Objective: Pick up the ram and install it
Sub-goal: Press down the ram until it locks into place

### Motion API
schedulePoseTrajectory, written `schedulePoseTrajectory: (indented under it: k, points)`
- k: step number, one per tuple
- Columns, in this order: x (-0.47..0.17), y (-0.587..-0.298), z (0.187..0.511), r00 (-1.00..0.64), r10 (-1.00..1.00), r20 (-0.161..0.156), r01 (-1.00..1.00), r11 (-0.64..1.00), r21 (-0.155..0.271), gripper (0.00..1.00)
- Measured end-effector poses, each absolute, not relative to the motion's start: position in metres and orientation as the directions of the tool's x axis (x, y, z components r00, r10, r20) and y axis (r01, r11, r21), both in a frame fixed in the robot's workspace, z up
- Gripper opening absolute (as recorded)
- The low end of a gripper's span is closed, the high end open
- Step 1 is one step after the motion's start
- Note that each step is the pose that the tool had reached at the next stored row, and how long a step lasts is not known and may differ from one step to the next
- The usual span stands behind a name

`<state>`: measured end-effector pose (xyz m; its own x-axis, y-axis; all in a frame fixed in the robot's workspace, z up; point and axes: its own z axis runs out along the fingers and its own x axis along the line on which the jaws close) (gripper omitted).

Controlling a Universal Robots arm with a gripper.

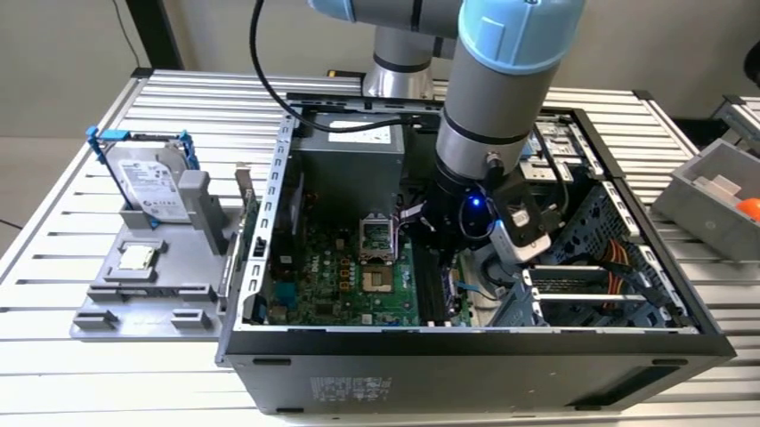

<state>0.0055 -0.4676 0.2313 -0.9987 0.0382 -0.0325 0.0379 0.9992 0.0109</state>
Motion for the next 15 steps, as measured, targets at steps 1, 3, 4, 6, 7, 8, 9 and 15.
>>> schedulePoseTrajectory:
  k: [1, 3, 4, 6, 7, 8, 9, 15]
  points:
    - [0.0055, -0.4677, 0.2298, -0.999, 0.038, -0.032, 0.038, 0.999, 0.012, 0.00]
    - [0.0056, -0.4680, 0.2286, -0.999, 0.039, -0.032, 0.038, 0.999, 0.020, 0.00]
    - [0.0056, -0.4679, 0.2284, -0.999, 0.039, -0.032, 0.038, 0.999, 0.029, 0.00]
    - [0.0055, -0.4679, 0.2282, -0.999, 0.039, -0.033, 0.038, 0.999, 0.037, 0.00]
    - [0.0056, -0.4679, 0.2278, -0.999, 0.040, -0.035, 0.038, 0.998, 0.043, 0.00]
    - [0.0056, -0.4680, 0.2277, -0.998, 0.041, -0.037, 0.039, 0.998, 0.051, 0.00]
    - [0.0056, -0.4679, 0.2275, -0.998, 0.041, -0.038, 0.039, 0.998, 0.051, 0.00]
    - [0.0061, -0.4701, 0.2275, -0.998, 0.042, -0.037, 0.040, 0.998, 0.051, 0.00]
